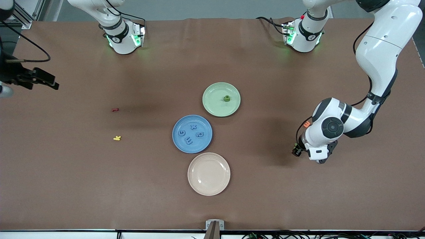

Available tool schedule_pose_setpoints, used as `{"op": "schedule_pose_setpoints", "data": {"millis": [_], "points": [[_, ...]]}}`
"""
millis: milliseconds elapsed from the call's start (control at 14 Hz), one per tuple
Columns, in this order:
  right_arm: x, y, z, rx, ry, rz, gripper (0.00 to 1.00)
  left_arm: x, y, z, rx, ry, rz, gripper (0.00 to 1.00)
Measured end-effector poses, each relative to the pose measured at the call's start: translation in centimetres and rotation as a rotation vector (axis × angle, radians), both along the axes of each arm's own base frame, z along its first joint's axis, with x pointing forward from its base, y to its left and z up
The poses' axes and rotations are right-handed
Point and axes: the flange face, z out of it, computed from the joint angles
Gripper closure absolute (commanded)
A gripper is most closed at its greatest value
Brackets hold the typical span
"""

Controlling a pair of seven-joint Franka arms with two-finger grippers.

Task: Sort letters by color into matching plates
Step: 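Raise the right gripper away while the left gripper grasps the green N, then carry the green N over the green plate with the left gripper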

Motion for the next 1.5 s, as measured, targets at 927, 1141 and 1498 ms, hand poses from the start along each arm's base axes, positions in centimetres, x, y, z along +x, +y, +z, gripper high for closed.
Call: {"op": "schedule_pose_setpoints", "data": {"millis": [927, 1141, 1498], "points": [[0.0, 0.1, 5.7, -0.073, -0.069, 0.016, 0.00, -0.4, 0.6, -1.8, 0.004, 0.029, 0.036, 0.47], [0.0, 0.1, 5.8, -0.073, -0.071, 0.016, 0.00, -0.4, 0.4, -2.0, 0.001, 0.031, 0.034, 0.61], [0.0, 0.0, 6.0, -0.073, -0.075, 0.016, 0.00, -0.3, 0.3, -1.8, -0.001, 0.026, 0.031, 0.90]]}}
